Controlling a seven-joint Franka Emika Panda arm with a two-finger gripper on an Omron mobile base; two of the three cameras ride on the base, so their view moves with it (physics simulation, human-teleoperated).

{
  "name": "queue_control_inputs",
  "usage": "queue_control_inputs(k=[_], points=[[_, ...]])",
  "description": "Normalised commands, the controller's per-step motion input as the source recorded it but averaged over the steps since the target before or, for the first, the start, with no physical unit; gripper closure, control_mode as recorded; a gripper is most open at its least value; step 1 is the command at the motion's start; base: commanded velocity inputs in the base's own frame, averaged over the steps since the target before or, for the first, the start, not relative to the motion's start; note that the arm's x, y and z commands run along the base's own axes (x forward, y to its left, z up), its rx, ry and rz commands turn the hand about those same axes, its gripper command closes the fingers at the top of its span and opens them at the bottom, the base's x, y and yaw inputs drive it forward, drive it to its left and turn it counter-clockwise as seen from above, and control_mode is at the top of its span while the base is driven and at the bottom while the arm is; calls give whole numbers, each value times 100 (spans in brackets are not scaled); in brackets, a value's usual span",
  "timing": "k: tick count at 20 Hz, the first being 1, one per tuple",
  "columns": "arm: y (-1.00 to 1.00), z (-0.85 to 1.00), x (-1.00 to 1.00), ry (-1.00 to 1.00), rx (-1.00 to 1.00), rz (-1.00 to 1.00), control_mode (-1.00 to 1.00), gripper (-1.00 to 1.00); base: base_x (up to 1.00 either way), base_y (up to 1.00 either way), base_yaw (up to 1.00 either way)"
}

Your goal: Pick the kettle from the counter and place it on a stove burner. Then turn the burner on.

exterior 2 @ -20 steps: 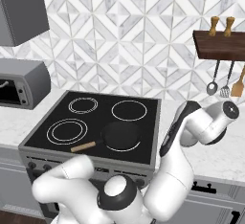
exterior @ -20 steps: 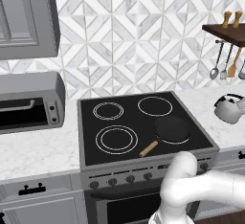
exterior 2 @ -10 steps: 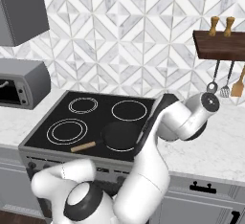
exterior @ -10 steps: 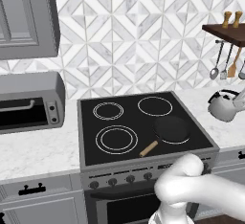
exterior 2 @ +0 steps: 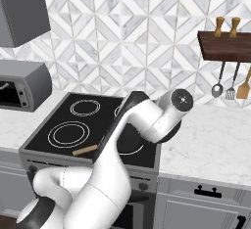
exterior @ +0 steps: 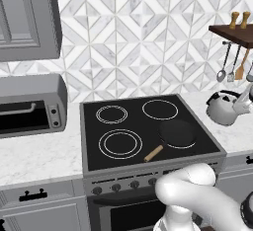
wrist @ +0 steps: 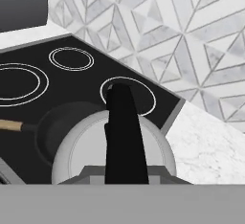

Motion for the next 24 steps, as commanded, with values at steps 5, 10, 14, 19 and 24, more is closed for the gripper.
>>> queue_control_inputs(k=[5,10,14,19,24], points=[[100,11,-26,0,-5,4,-100,100,0,0,0],[100,20,-14,0,0,3,-100,100,0,0,0],[100,24,-11,0,0,0,-100,100,0,0,0],[100,12,-7,1,0,0,-100,100,0,0,0],[100,2,-3,4,0,0,-100,100,0,0,0]])
